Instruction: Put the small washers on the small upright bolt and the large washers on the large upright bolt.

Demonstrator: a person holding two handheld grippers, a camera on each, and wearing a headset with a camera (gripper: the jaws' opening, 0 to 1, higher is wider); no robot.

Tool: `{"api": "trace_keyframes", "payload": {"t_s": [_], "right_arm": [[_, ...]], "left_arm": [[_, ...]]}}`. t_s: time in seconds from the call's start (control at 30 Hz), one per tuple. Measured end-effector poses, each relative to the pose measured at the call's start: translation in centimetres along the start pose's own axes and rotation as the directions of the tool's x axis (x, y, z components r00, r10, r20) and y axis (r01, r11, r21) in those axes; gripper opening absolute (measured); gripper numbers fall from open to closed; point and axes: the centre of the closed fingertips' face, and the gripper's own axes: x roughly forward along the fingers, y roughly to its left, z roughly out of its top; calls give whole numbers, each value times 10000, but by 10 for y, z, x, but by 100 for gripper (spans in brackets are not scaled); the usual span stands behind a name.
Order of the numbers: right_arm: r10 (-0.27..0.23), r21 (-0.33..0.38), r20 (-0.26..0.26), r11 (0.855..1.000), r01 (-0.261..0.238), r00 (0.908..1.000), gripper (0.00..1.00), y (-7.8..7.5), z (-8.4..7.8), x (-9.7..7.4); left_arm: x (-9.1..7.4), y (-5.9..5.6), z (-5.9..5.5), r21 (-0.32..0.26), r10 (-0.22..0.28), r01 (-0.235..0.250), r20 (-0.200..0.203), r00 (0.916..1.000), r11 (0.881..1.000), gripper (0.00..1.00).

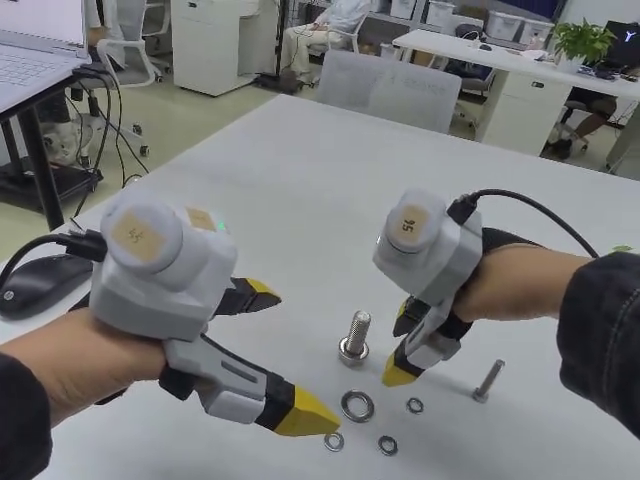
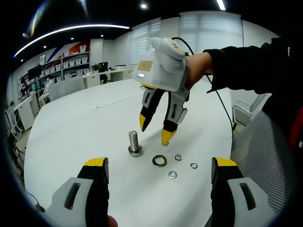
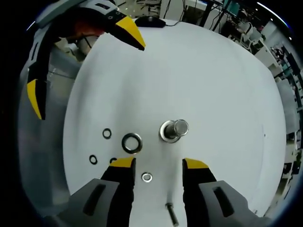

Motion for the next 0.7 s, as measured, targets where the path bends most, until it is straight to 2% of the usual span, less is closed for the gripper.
{"api": "trace_keyframes", "payload": {"t_s": [0.7], "right_arm": [[209,-73,147,9998,-208,9997,40,26,3,-1]], "left_arm": [[-2,-2,0,69,-46,46,-39,10000,10000,89]]}}
